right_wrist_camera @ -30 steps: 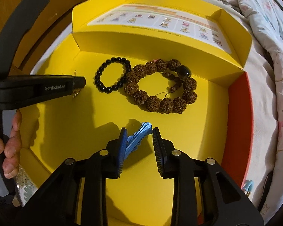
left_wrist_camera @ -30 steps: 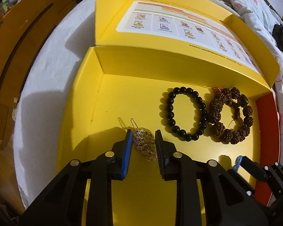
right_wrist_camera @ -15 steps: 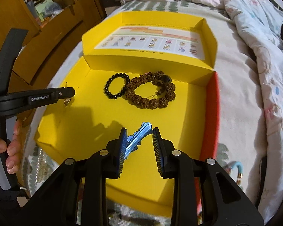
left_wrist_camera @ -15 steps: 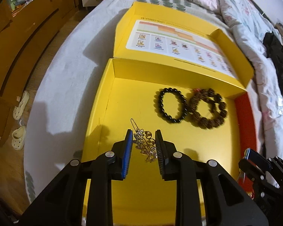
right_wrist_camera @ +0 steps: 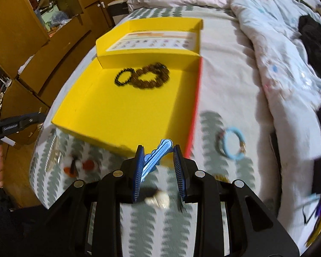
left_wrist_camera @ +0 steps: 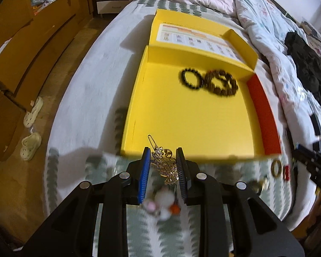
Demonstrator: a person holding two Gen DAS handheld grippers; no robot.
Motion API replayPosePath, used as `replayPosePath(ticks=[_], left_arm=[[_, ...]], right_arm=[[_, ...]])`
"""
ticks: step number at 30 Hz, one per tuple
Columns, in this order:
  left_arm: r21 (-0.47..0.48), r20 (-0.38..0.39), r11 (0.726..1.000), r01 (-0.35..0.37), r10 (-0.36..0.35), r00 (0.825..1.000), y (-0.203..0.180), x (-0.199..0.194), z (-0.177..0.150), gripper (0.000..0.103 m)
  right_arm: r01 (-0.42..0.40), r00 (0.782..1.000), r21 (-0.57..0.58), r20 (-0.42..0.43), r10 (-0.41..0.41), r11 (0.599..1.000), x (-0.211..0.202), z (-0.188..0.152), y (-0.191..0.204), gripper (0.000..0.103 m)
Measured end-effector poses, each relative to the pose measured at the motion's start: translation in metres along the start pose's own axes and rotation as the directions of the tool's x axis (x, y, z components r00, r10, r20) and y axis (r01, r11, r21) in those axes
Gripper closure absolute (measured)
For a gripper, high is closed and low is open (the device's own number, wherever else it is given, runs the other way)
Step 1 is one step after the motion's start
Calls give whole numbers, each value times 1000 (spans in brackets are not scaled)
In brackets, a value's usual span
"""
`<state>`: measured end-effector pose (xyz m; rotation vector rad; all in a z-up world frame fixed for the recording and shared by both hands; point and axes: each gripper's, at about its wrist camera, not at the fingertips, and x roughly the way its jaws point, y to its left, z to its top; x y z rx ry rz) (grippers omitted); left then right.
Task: Organize jewelry
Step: 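Carry the blue clip and gold hairpin onto the bed and open both tools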
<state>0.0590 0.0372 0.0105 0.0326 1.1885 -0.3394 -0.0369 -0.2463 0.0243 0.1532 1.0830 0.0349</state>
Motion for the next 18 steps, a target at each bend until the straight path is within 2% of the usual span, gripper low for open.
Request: replayPosePath(ticks=[9,12,18], left_arm=[[-56,12,998,-30,31,999,38,-11,-40,78],[-89,2,994,-67,68,998,59,-2,-43,78],[-148,-46,984,-95,89,995,92,24,-37,78]], right_arm=[[33,998,48,-48,-30,998,-6,-69,-30,74],[37,997,62,-64,-33,997,-3,-84,-37,74],[69,993,85,-106,-60,994,7,-103,-54,74]])
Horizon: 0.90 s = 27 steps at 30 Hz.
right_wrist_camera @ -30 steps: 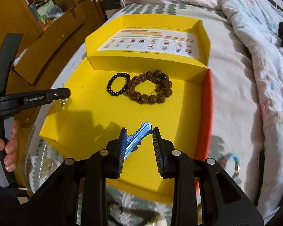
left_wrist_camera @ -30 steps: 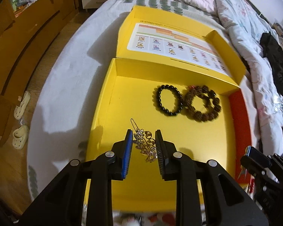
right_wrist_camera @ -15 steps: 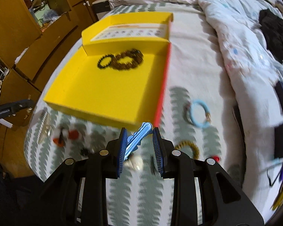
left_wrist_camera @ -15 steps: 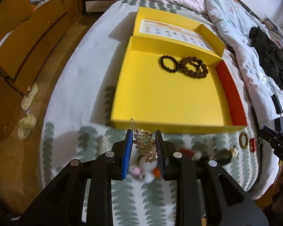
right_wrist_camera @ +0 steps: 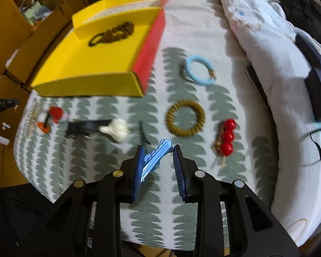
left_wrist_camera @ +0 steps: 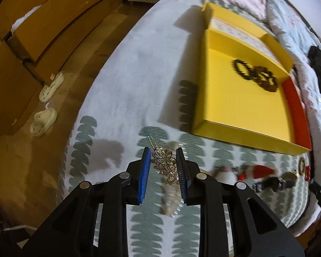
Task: Organize jewelry
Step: 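Carry the blue clip and gold hairpin onto the bed and open both tools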
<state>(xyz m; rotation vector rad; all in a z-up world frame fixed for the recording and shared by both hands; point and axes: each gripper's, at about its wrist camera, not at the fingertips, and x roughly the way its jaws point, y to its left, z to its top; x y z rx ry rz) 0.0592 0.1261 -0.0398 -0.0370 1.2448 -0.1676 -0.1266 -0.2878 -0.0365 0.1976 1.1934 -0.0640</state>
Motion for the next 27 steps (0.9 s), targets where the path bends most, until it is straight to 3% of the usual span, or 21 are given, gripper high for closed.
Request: replayPosePath(ticks=[9,20,27], left_arm=[[17,-70,997,-72,73,995,1,32,0,78],[32,-117,994,-109,112,987,-2,52,-5,78],[38,-119,993,-111,114,986,-5,52,-5,77]], right_arm=[[60,997,26,-49,-59,998,16,-5,-19,74],[107,989,42,-104,-102,993,43,-5,-30,73],[121,990,37,-74,-118,992,33,-2,-28,69]])
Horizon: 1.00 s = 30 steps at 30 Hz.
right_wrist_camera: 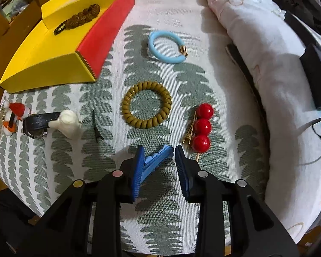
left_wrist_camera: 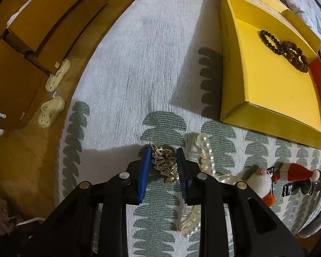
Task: Organize jewelry
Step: 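Carry the blue clip and gold hairpin onto the bed and open both tools, then move the left tool to the black bead bracelet while the right reaches the brown seed bracelet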
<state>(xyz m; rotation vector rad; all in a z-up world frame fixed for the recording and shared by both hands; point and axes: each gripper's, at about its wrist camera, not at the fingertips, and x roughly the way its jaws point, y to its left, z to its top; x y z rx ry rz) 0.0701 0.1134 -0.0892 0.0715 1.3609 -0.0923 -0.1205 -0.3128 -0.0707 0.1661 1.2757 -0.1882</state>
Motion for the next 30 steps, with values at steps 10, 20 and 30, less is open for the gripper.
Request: replayPosePath(ticks=[10,20,30], left_arm=[[-16,67,999,31,-30,997,-4,-30,3,53],[7,286,993,120,-117,951,-32,-88,8,41],[61,320,985,160,-172,932,-75,-86,28,40]], right_arm=[[10,995,-6,94,-9,1000,-28,8,7,45],[-84,967,5,243,81,996,-63,33,27,45],[-144,937,-47,314,152,988,-72,66,64,45]])
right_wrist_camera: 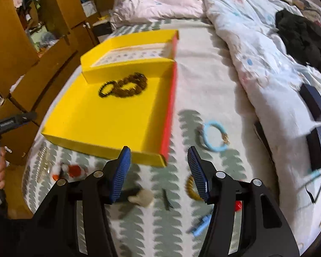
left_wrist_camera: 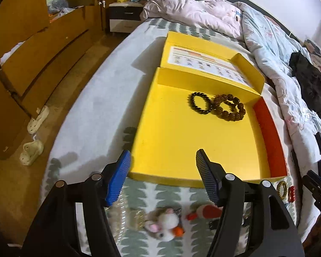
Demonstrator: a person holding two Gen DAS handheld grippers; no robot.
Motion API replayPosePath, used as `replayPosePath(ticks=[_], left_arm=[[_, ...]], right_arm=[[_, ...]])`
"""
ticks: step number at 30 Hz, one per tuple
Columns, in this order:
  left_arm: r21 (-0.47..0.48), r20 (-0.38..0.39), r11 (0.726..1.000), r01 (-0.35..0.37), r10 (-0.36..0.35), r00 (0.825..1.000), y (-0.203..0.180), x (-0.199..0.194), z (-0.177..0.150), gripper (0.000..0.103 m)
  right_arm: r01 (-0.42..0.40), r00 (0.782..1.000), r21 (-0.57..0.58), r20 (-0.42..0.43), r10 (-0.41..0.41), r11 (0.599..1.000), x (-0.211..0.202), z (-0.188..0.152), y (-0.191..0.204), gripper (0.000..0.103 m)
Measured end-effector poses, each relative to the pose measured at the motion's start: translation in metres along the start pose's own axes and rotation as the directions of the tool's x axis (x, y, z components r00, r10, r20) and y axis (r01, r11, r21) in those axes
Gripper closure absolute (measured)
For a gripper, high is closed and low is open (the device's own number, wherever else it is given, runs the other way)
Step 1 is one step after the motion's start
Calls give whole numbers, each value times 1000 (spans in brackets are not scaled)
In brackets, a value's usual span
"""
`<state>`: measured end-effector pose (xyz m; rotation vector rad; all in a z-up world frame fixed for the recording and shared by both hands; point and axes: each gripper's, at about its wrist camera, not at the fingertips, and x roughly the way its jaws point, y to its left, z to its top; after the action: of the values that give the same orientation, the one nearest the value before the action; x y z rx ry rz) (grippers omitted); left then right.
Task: Organize jewelry
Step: 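Move the left tool to the black bead bracelet while the right reaches the brown seed bracelet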
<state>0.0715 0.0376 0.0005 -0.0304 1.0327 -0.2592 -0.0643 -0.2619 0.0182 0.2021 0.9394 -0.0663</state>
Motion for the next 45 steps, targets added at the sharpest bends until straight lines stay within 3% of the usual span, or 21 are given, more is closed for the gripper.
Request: replayPosePath(ticks=[7,13,25,32,45], left_arm=[[-49,-49,998,30,-33,998,-9,30,17,37],[-84,-71,995,54,-60,996,-13,59,32,37],[-57,-115,998,-4,-2,993,-23,110,74,37],[3,-175,1000,-5,6,985,-42,138,86,37],[-9,-230,1000,-28,26,973,-42,167,94,37]], right_arm=[[-71,997,-20,21,71,997,23,34,23,45],[-66,998,3,-16,66,998,68,69,27,45],[-50,995,-8,-84,49,999,150,126,42,45],[-49,985,-1,-164,48,999,192,138,37,45],[11,971,-57,-236,-24,998,229,154,44,45]])
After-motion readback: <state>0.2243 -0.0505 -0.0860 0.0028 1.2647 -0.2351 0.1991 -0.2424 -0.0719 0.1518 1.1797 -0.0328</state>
